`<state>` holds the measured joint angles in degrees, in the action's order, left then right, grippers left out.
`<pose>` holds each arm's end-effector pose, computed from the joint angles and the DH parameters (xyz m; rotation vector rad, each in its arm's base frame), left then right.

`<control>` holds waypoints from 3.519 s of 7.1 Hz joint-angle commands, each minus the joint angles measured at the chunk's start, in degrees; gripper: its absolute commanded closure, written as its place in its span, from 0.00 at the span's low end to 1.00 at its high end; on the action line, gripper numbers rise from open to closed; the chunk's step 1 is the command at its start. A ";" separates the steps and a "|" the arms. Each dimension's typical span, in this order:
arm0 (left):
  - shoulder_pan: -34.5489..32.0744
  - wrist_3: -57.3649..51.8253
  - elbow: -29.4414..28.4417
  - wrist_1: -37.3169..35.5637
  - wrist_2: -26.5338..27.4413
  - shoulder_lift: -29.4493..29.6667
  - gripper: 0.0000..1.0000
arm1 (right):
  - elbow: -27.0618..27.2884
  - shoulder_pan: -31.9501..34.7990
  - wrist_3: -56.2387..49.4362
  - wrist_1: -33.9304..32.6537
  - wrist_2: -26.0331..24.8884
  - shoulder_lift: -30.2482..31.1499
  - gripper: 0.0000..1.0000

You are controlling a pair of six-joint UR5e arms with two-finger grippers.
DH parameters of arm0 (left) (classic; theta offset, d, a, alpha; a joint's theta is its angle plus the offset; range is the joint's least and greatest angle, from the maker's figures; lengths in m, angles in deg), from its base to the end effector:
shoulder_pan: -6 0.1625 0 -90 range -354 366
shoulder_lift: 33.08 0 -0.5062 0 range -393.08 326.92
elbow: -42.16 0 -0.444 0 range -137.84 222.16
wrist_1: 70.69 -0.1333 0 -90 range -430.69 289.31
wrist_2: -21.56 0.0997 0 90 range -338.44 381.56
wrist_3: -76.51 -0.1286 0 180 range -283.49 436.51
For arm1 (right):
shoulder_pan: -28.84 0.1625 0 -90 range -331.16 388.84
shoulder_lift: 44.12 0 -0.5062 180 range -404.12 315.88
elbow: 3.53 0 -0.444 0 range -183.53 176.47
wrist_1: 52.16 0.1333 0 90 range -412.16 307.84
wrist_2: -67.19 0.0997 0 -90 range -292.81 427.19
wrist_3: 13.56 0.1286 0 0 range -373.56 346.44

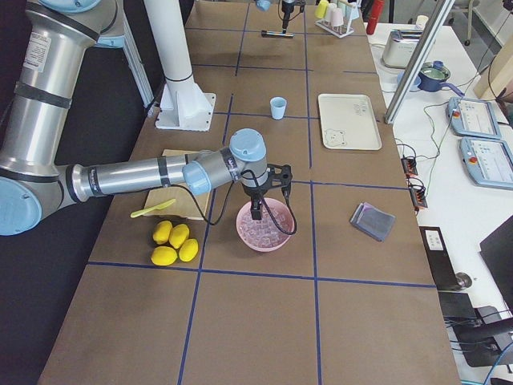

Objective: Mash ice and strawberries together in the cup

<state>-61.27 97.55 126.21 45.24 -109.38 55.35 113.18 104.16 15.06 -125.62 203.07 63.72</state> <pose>0.1679 -0.5277 0.7873 0.0213 0.7721 0.1428 -0.0648 -0.4090 0.6140 0.0992 -0.8853 0.0495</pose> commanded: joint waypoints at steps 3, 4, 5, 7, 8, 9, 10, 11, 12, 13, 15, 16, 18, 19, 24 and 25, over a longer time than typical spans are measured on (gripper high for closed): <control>0.21 2.60 -3.10 0.43 0.07 0.52 0.06 | 0.10 0.00 0.03 0.16 0.09 -0.09 0.01; 0.30 2.60 -4.41 0.43 0.07 1.30 0.06 | 0.10 0.00 0.12 0.16 0.09 -0.09 0.01; 0.39 2.60 -4.77 0.43 0.07 1.66 0.06 | 0.18 0.00 0.21 0.16 0.09 -0.09 0.01; 0.47 2.60 -7.40 1.47 -0.01 3.15 0.06 | 0.10 0.00 0.29 0.16 0.09 -0.09 0.01; 0.47 2.60 -9.15 3.48 0.07 3.42 0.06 | 0.10 0.00 0.30 0.16 0.09 -0.09 0.01; 0.47 2.60 -10.12 4.11 -0.01 3.85 0.12 | 0.10 0.00 0.30 0.16 0.09 -0.09 0.01; 0.47 2.69 -10.05 4.12 -0.01 3.86 0.23 | 0.10 0.00 0.30 0.16 0.09 -0.09 0.01; 0.47 4.52 -9.87 4.12 -0.10 3.94 0.55 | 0.10 0.00 0.30 0.16 0.09 -0.09 0.01; 0.47 6.28 -9.17 4.21 -0.36 4.47 0.93 | 0.10 0.00 0.30 0.16 0.09 -0.09 0.01; 0.47 6.21 -9.08 4.56 -0.45 4.47 1.00 | 0.01 0.00 0.30 0.16 0.09 -0.09 0.01; 0.47 6.73 -7.34 7.36 -1.32 4.91 1.00 | 0.01 0.00 0.30 0.16 0.09 -0.09 0.01; 0.91 7.34 -0.62 6.68 -2.64 5.43 1.00 | 0.01 0.00 0.30 0.16 0.09 -0.09 0.01; 7.03 13.10 9.33 6.58 -4.22 9.45 1.00 | 0.18 0.00 0.30 0.25 0.09 -0.09 0.01; 12.03 18.28 10.77 6.49 -4.06 16.62 1.00 | 0.10 0.00 0.30 0.25 0.09 -0.17 0.01; 27.80 24.75 18.25 23.60 22.39 32.60 0.99 | -0.17 -0.09 0.30 0.25 0.18 -0.96 0.01; 29.11 24.23 17.12 31.20 32.06 32.16 0.99 | -0.17 -0.09 0.38 0.25 0.18 -0.97 0.01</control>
<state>-33.76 122.14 143.80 66.87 -88.25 87.56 113.00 104.09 15.37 -125.34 203.21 62.88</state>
